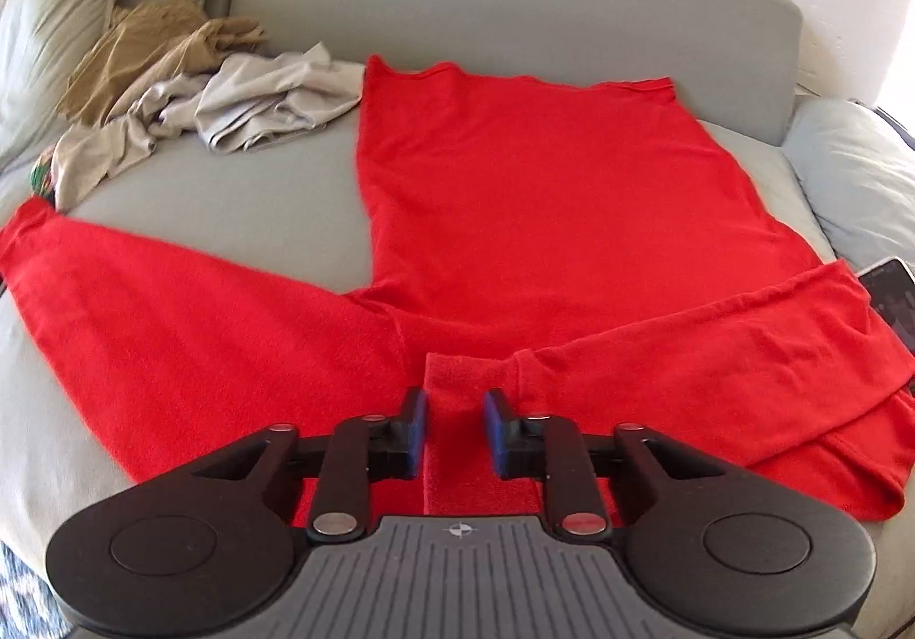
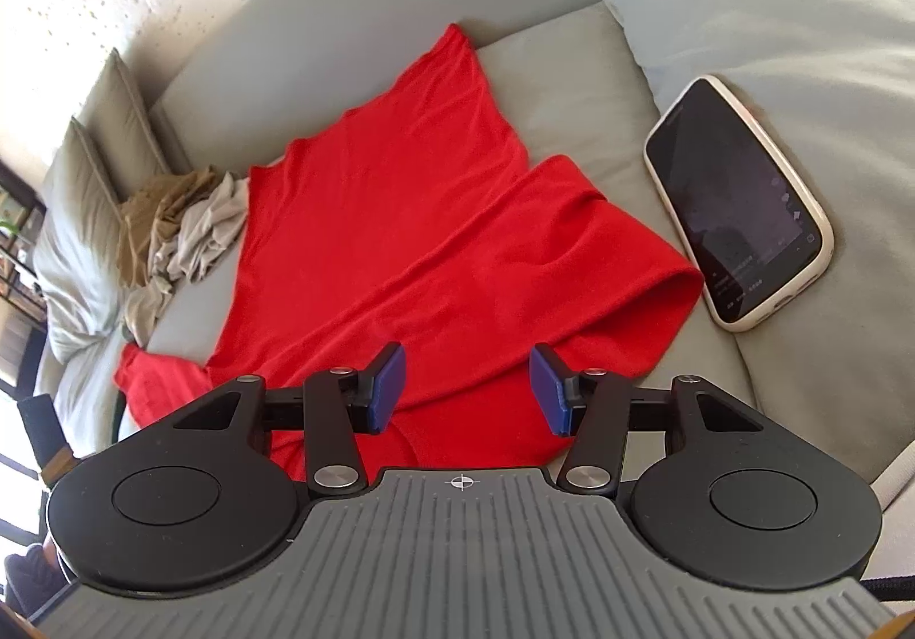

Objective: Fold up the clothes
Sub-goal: 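Release the folded sleeve and withdraw the right gripper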

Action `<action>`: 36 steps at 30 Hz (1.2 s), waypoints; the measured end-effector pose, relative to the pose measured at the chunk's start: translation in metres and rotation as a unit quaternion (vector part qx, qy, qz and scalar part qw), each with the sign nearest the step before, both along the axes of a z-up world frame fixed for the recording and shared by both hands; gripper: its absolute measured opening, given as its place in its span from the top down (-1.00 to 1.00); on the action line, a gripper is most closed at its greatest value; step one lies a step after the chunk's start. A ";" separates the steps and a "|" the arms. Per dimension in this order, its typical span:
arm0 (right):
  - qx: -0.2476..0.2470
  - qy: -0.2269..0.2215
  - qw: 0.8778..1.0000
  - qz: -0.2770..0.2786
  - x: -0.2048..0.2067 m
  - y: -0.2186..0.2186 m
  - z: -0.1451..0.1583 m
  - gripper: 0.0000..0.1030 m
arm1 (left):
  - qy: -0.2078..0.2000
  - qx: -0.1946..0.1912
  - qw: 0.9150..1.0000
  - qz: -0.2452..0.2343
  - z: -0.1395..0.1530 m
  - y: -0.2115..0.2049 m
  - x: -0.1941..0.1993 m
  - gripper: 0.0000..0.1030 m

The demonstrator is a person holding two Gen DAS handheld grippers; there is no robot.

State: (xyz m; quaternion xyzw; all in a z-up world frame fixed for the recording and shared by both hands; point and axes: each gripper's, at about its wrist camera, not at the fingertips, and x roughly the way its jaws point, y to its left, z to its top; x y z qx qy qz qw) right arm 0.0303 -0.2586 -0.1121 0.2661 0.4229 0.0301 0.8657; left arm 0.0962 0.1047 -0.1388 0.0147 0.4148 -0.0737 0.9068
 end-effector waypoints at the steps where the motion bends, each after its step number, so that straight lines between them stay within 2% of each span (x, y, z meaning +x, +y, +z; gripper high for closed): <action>1: 0.000 0.001 1.000 -0.008 0.000 -0.003 -0.002 -0.07 | -0.009 0.006 1.000 -0.007 0.002 -0.003 -0.002 0.94; 4: 0.007 0.011 0.999 -0.037 -0.002 -0.016 -0.007 -0.07 | -0.053 0.014 0.998 -0.008 0.015 -0.009 -0.012 0.94; 7: 0.007 0.017 0.998 -0.061 -0.005 -0.026 -0.011 -0.06 | -0.091 0.001 0.996 0.016 0.029 -0.003 -0.020 0.94; 9: 0.005 0.019 0.997 -0.073 -0.006 -0.032 -0.014 -0.06 | -0.085 -0.006 0.996 0.040 0.033 0.003 -0.017 0.94; 14: -0.025 0.008 0.995 -0.097 -0.002 -0.036 -0.017 -0.06 | -0.039 0.017 0.996 0.083 0.021 0.013 -0.006 0.88; 16: -0.038 -0.005 0.993 -0.108 0.000 -0.041 -0.015 -0.07 | -0.027 0.016 0.994 0.103 0.022 0.015 -0.007 0.77; 18: -0.042 -0.018 0.993 -0.111 0.004 -0.047 -0.016 -0.07 | -0.038 0.010 0.993 0.109 0.026 0.013 -0.015 0.49; 19: -0.043 -0.023 0.993 -0.111 0.007 -0.052 -0.016 -0.07 | -0.043 0.004 0.993 0.107 0.029 0.011 -0.018 0.49; 23: -0.019 -0.033 0.996 -0.085 0.028 -0.065 -0.026 0.00 | -0.041 -0.025 0.998 0.049 0.027 -0.011 -0.023 0.53; 25: -0.024 -0.033 0.998 -0.057 0.043 -0.060 -0.028 0.32 | -0.035 -0.006 0.999 0.027 0.020 -0.026 -0.019 0.53; 26: -0.035 -0.036 0.998 -0.038 0.051 -0.053 -0.029 0.36 | -0.032 -0.001 0.999 0.020 0.016 -0.032 -0.016 0.54; 30: -0.071 -0.039 0.996 0.026 0.082 -0.025 -0.037 0.36 | 0.002 -0.006 1.000 0.019 0.000 -0.038 -0.006 0.54; 32: -0.082 -0.018 0.996 0.040 0.098 -0.017 -0.046 0.37 | 0.017 -0.012 0.999 0.024 -0.007 -0.035 -0.004 0.54; 34: -0.101 0.003 0.994 0.042 0.114 -0.012 -0.057 0.40 | 0.019 -0.016 0.999 0.024 -0.011 -0.032 -0.005 0.53; 36: -0.101 0.002 0.994 0.031 0.127 -0.013 -0.059 0.42 | 0.019 -0.020 0.999 0.025 -0.012 -0.029 -0.006 0.51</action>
